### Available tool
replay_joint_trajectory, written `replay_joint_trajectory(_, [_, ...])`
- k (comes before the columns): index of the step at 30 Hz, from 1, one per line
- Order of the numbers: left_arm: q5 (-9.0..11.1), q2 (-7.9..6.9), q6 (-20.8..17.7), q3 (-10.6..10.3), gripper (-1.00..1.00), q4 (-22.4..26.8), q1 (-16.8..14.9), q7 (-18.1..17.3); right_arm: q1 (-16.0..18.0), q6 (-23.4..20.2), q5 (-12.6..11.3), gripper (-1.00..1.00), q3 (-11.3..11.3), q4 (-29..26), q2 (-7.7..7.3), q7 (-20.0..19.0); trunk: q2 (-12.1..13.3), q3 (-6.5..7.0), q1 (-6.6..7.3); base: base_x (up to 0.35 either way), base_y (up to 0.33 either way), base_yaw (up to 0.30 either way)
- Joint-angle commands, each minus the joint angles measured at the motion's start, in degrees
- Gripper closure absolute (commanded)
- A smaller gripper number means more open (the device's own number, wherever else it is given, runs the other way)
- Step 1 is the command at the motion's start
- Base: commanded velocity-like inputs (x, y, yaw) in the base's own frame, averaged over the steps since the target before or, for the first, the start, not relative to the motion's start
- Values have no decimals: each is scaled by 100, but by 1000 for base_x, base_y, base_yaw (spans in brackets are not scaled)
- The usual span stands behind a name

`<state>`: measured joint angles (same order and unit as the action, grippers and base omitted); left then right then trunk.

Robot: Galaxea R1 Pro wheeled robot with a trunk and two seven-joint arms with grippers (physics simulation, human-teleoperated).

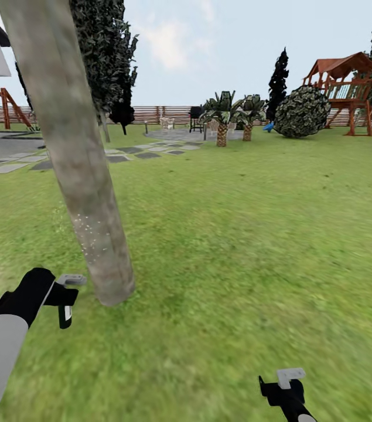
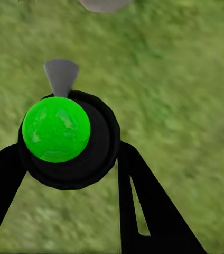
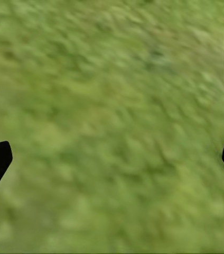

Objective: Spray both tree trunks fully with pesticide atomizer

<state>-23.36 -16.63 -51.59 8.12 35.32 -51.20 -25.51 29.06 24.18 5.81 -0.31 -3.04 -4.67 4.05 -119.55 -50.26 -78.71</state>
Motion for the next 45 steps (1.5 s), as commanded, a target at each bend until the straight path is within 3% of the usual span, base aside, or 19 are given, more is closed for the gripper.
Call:
replay_joint_trajectory(1, [-64,28,-13,34,100,15,-4,-31,3,9,62,-100,-4,8,-8,41,-2,-5,0,139,-254,10])
replay_joint_trajectory(18, [-66,33,48,42,100,-165,5,-5,3,9,61,-100,-4,5,-3,52,-2,-5,0,143,-251,43])
replay_joint_trajectory(21, [-53,44,384,500,100,-320,5,541,3,8,61,-100,-4,5,1,44,-2,-5,0,85,-269,274])
replay_joint_trajectory(23, [-38,52,392,539,100,-343,5,594,3,10,61,-100,-4,5,1,43,-2,-5,0,76,-269,276])
replay_joint_trajectory(27, [148,158,395,550,100,-366,5,614,3,8,61,-100,-4,5,1,43,-2,-5,0,16,-274,271])
replay_joint_trajectory(45, [167,222,394,587,100,-264,3,617,3,11,61,-100,-4,5,1,44,-2,-5,0,126,-258,59])
